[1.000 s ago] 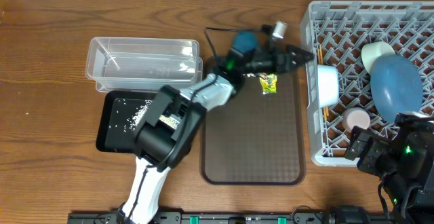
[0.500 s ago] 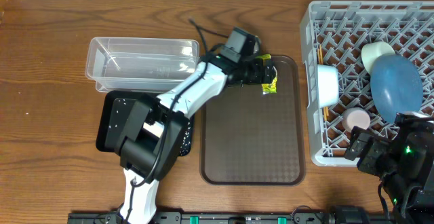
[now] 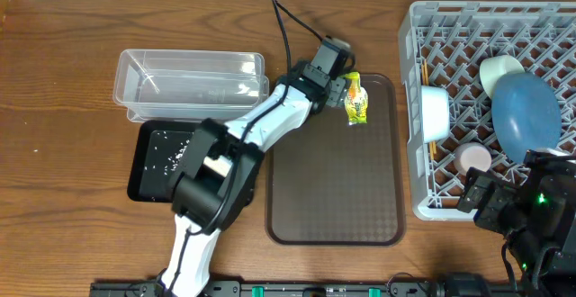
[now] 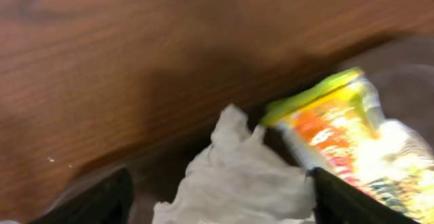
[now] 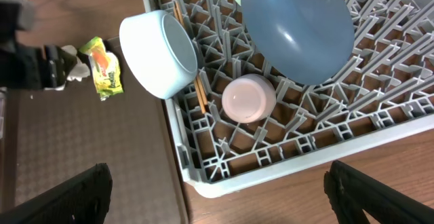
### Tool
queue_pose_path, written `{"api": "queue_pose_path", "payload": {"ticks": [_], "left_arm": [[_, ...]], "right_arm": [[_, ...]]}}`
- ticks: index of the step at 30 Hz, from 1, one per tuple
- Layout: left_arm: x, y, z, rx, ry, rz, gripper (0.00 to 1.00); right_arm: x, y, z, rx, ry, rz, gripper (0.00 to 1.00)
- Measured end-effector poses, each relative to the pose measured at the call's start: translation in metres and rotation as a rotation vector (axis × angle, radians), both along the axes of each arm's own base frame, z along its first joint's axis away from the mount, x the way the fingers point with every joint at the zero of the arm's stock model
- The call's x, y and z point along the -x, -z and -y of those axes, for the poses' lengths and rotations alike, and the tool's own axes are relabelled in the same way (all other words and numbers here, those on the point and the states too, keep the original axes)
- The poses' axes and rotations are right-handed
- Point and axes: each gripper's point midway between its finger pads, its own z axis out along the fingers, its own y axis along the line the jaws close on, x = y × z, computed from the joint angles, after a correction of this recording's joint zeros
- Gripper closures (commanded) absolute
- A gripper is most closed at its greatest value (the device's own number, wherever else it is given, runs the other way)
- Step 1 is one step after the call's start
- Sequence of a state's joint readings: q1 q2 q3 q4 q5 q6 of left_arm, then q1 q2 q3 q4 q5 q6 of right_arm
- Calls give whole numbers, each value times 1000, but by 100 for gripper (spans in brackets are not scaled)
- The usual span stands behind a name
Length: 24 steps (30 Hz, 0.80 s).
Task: Sort waste into correct bins and load items into the dishwasher rack
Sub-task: 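Grasp the crumpled white tissue on the brown tray with the left gripper, then carry the tissue left and drop it into the clear container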
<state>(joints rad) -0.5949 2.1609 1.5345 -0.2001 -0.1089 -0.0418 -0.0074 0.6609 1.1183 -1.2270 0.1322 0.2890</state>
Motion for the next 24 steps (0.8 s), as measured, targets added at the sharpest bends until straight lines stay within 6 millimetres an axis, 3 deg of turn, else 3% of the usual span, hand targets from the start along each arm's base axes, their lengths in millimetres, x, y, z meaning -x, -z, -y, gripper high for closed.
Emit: {"api": "queue_pose_path", "payload": {"ticks": [4,6,11,13,16,17,20,23,24], "left_arm": [[5,25,0,-26,33,-47,57],[8,27,1,-22,40,-62,75],[15,15,-1,-18,50,-83,89],[17,-6,-4,-1,42,-69,93],[15,-62,-14,37,20,2,93],[14,-94,-26,48,-7,51,94],[12,-142,-59,34,-83,122,91],[8,-161,-104,-30,-190,148,83],[6,-160,-117,-47,-222,146,67]], "right_arm": [[0,0,0,0,0,0,1],[0,0,0,0,0,0,1],[0,0,0,0,0,0,1],[0,0,0,0,0,0,1],[0,0,0,0,1,0,1],[0,0,0,0,0,0,1],[0,0,0,0,0,0,1],[0,0,0,0,0,0,1],[0,0,0,0,0,0,1]]}}
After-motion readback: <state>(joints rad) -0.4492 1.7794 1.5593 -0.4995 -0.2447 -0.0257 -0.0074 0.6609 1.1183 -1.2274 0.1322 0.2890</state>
